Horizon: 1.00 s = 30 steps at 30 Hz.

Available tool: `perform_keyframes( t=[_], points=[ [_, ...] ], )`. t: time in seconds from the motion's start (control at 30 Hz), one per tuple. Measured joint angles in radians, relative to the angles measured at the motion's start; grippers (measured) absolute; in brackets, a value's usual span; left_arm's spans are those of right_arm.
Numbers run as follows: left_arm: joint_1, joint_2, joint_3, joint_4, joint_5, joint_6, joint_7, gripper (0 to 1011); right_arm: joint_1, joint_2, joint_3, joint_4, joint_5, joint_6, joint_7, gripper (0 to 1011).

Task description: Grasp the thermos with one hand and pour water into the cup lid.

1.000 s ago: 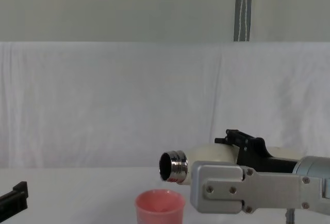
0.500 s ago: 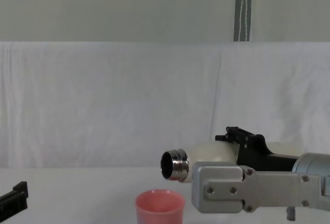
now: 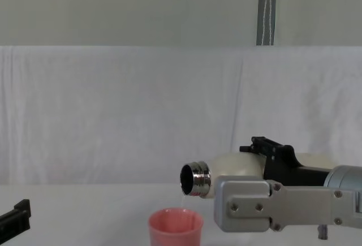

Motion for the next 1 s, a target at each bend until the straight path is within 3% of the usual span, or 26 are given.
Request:
perform_keyframes(
  t=[1.0],
  points=[
    [0.0, 0.0, 0.0, 0.0, 0.0, 0.0, 0.0, 1001, 0.007, 0.008, -0.006, -0.006, -0.01, 0.007, 0.015, 955]
  ],
)
